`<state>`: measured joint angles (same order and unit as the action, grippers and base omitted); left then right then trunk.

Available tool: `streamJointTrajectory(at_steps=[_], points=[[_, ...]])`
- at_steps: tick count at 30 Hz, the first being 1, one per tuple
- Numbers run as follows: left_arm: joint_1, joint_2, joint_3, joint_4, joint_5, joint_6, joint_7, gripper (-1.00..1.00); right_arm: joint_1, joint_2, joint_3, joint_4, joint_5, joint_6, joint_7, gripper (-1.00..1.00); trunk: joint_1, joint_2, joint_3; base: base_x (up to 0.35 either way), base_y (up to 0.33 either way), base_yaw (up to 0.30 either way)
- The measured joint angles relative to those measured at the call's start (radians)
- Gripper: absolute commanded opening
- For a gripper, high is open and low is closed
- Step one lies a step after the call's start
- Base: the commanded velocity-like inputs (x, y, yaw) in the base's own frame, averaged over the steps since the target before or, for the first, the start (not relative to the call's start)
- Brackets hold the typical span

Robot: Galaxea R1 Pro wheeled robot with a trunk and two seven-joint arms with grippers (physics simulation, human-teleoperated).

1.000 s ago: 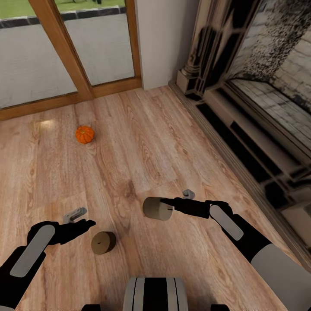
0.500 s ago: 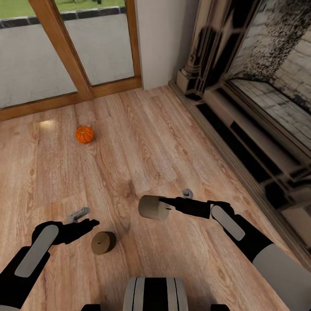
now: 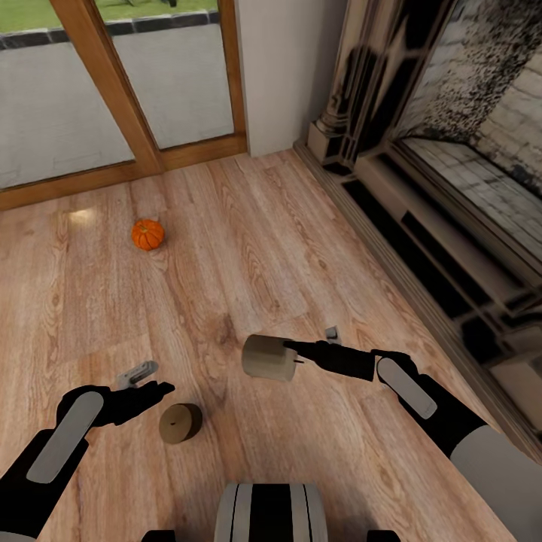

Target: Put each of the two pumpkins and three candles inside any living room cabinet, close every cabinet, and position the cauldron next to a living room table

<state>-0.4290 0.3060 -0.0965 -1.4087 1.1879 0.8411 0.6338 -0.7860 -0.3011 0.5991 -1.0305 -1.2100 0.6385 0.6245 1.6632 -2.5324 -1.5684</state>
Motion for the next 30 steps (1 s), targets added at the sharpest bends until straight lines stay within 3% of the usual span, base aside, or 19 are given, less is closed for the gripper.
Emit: streamJointTrajectory(at_steps=[23,30], points=[[0.0,0.002,0.001,0.0,-0.001,0.0,0.0,1.0,0.0,0.0,0.0,-0.002,0.0,0.002,0.0,-1.0,0.0,0.0,0.0,0.005,0.0,0.0],[0.0,0.002,0.002,0.001,-0.002,0.0,0.0,1.0,0.0,0.0,0.0,-0.002,0.0,-0.001,0.002,-1.0,0.002,-0.001,-0.015,0.0,0.0,0.0]])
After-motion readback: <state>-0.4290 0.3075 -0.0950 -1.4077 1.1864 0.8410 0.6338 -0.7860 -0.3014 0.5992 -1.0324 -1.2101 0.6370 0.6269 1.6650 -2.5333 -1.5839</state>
